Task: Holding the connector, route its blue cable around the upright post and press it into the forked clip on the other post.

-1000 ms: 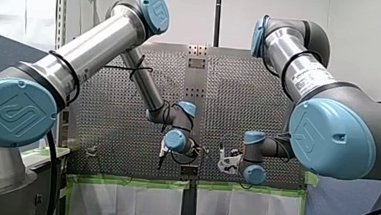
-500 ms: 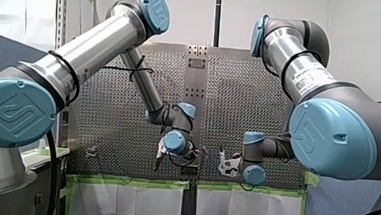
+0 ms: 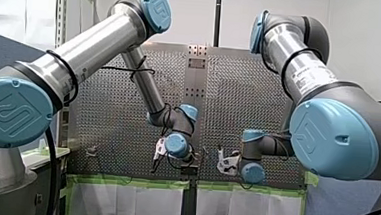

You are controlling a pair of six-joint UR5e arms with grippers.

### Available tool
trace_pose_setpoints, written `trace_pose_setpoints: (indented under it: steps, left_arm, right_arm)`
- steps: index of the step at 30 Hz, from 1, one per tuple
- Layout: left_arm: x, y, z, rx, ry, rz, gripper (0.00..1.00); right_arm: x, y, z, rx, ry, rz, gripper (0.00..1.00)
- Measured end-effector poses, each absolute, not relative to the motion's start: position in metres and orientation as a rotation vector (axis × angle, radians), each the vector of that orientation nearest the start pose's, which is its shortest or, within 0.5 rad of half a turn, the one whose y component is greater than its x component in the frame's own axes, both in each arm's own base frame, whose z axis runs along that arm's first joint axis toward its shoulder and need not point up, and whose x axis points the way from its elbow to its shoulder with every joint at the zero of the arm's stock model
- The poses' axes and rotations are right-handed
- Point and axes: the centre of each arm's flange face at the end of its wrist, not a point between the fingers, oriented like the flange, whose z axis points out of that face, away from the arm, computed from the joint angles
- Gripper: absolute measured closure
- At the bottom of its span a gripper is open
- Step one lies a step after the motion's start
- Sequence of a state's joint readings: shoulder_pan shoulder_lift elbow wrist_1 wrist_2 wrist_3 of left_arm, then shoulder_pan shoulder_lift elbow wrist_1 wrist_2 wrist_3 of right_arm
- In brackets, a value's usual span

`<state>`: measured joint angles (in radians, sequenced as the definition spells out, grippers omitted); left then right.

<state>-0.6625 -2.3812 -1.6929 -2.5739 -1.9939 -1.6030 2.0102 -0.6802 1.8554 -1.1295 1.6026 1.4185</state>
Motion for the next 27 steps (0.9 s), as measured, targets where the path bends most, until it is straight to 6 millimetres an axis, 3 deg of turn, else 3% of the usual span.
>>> trace_pose_setpoints:
  steps: [10, 19, 27]
  left_arm:
    - [0.409, -0.433, 0.015, 0.298, 1.879, -0.025, 0.02]
    - [0.407, -0.431, 0.015, 0.281, 1.879, 0.004, 0.02]
    - [0.399, -0.425, 0.011, 0.269, 1.884, 0.032, 0.02]
  right_arm:
    - [0.378, -0.450, -0.009, 1.588, -0.821, 1.402, 1.00]
    - [0.389, -0.431, -0.011, 1.613, -0.793, 1.405, 1.00]
    - [0.386, -0.411, -0.018, 1.615, -0.800, 1.407, 1.00]
